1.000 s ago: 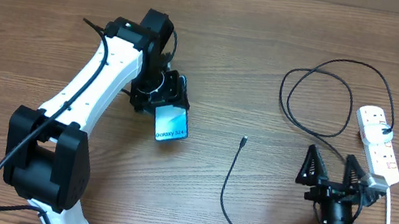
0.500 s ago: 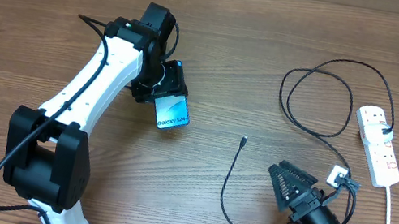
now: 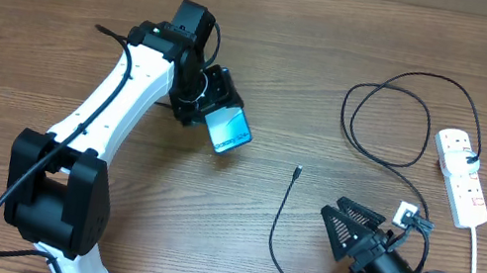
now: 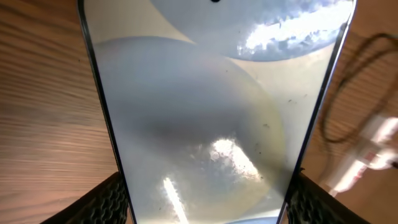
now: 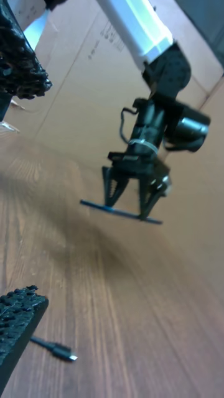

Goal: Plug charger to phone and switch on socket
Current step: 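Move the right gripper toward the held phone and grasp its edge, then hold the phone with the right gripper and open the left gripper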

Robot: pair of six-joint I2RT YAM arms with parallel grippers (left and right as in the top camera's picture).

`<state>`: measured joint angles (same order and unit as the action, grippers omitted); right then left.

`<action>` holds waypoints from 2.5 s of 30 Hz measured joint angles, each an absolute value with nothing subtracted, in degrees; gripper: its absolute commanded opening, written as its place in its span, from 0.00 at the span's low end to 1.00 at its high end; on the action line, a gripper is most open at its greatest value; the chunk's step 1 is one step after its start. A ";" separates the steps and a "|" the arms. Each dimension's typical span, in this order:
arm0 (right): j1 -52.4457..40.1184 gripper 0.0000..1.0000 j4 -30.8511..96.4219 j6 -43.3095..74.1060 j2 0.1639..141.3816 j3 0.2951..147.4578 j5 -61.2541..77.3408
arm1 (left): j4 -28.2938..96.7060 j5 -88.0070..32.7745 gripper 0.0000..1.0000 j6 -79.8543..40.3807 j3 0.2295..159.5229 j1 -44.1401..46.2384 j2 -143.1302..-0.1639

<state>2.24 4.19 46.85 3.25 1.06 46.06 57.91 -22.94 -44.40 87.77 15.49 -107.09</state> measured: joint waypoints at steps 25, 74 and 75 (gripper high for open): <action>-20.78 1.00 -11.75 40.95 38.92 10.92 25.58 | 53.23 -39.09 0.59 -51.11 87.77 15.49 -107.09; -36.77 0.43 -43.29 40.47 86.52 28.49 0.54 | 51.20 -37.47 0.57 -55.37 87.77 19.90 -107.11; -36.80 0.42 -43.07 40.45 86.52 28.49 0.54 | 51.22 -37.47 0.58 -55.35 87.77 19.90 -107.11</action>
